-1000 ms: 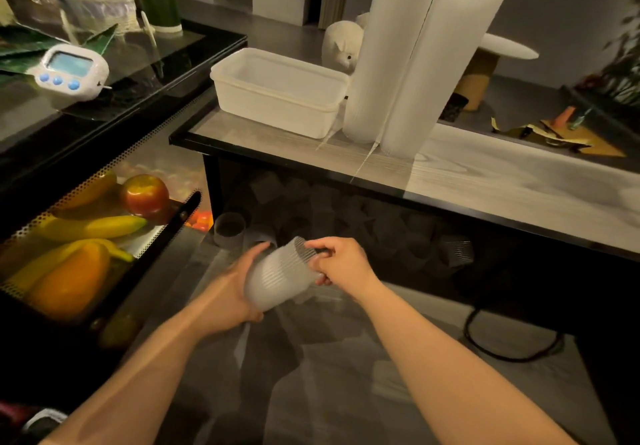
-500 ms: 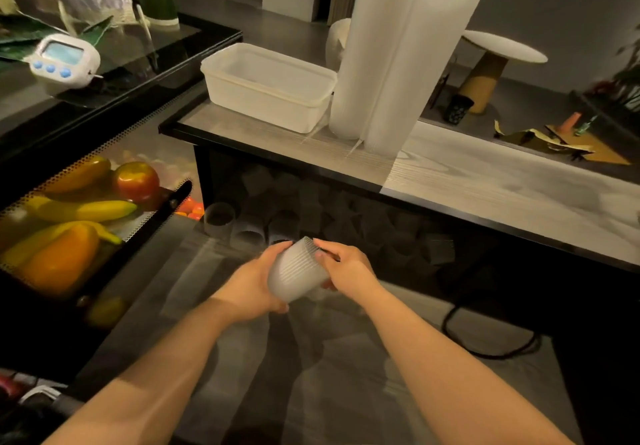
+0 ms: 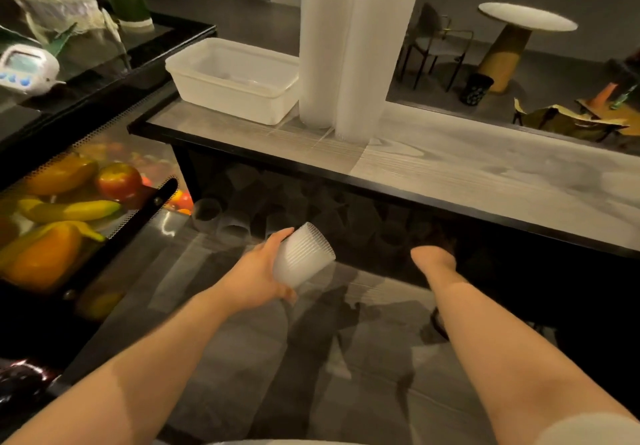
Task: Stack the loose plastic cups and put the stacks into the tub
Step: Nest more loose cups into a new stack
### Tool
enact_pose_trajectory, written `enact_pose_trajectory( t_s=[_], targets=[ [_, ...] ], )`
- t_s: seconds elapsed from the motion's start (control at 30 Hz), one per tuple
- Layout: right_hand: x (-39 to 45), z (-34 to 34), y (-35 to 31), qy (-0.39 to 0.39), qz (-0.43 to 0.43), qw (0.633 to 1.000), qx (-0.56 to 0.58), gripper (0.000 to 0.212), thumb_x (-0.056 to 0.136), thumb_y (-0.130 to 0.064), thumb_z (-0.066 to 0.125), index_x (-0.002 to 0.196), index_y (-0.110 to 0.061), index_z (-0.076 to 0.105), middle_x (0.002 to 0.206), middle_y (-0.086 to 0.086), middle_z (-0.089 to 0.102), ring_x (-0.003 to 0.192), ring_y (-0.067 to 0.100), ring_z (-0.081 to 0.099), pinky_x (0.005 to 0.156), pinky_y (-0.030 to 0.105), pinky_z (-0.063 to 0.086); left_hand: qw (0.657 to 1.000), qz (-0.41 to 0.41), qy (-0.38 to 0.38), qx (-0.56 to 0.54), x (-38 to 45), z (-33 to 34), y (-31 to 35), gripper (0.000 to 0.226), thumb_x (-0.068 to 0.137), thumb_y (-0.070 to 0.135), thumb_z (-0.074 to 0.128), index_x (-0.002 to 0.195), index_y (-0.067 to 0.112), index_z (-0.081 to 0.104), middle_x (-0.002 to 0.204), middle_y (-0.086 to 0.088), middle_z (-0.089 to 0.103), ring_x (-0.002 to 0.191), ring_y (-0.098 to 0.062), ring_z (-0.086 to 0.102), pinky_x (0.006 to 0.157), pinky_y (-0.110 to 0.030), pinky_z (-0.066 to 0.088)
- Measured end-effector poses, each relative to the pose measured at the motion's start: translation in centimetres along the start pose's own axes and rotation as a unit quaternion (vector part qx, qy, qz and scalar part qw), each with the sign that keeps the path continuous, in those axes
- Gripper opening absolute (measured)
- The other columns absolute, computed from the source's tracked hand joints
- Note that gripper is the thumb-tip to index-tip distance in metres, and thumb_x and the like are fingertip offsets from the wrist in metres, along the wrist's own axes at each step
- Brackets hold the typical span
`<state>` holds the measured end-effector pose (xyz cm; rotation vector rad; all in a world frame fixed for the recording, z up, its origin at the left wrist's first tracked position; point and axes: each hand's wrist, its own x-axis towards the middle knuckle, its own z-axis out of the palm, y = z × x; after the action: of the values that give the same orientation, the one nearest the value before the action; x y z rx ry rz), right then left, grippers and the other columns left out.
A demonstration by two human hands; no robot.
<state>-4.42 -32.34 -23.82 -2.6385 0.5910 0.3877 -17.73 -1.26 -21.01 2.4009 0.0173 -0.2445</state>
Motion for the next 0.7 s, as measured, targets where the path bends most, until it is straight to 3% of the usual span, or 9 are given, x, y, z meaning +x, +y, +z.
enact_pose_trajectory(
  t_s=[0.07,0.27,0.37,0.47,0.53,0.7],
  targets=[
    [1.1,-0.1,0.3,0.009,-0.037,0.999,0.025,0.058,0.099,-0.041,0.044,0.15,-0.015,0.032,0.154,0.014,0.032,0.14,0.035,0.032,0.113,0.04,0.028,1.0,-0.01,-0.001,0.006,0.0,0.4,0.3,0.117,0.064,0.03,0.089,0.153,0.038,0.013,0.147,0.0,0.039,0.132,-0.025,0.041,0.105,-0.042,0.042],
    [2.2,1.3,1.6,0.019,-0.071,0.993,0.092,0.05,0.103,-0.034,0.039,0.147,-0.013,0.036,0.152,0.016,0.035,0.138,0.034,0.035,0.113,0.038,0.027,1.0,-0.015,-0.008,0.017,0.5,1.3,1.2,0.116,0.066,0.033,0.089,0.154,0.033,0.013,0.146,-0.002,0.04,0.129,-0.024,0.044,0.104,-0.039,0.043],
    [2.0,2.5,2.4,0.026,-0.044,0.988,0.145,0.05,0.103,-0.037,0.038,0.147,-0.014,0.038,0.149,0.014,0.04,0.134,0.033,0.04,0.111,0.037,0.03,0.999,-0.009,-0.033,0.01,0.8,2.3,1.4,0.116,0.065,0.038,0.088,0.153,0.037,0.012,0.143,-0.001,0.043,0.123,-0.02,0.046,0.097,-0.034,0.043],
    [1.1,3.7,3.4,0.001,-0.002,0.989,0.146,0.04,0.099,-0.029,0.049,0.119,0.002,0.062,0.126,0.025,0.058,0.118,0.039,0.054,0.097,0.039,0.042,0.998,-0.015,-0.054,-0.004,1.2,3.2,1.8,0.115,0.065,0.036,0.087,0.152,0.041,0.012,0.141,0.002,0.044,0.118,-0.016,0.047,0.091,-0.03,0.043],
    [0.3,4.3,4.2,0.004,-0.018,0.986,0.165,0.03,0.095,-0.029,0.055,0.095,-0.001,0.066,0.107,0.024,0.065,0.108,0.04,0.059,0.094,0.044,0.046,0.998,-0.021,-0.062,-0.01,1.5,3.7,2.1,0.115,0.065,0.034,0.087,0.151,0.043,0.012,0.139,0.004,0.043,0.117,-0.016,0.047,0.092,-0.031,0.044],
    [-2.5,5.1,4.7,0.0,-0.097,0.977,0.188,0.049,0.092,-0.035,0.062,0.133,-0.011,0.052,0.111,0.009,0.068,0.11,0.031,0.061,0.091,0.036,0.047,0.996,-0.03,-0.08,-0.034,1.8,5.0,2.6,0.116,0.064,0.029,0.089,0.15,0.047,0.013,0.139,0.009,0.042,0.122,-0.017,0.046,0.095,-0.034,0.046]
  ],
)
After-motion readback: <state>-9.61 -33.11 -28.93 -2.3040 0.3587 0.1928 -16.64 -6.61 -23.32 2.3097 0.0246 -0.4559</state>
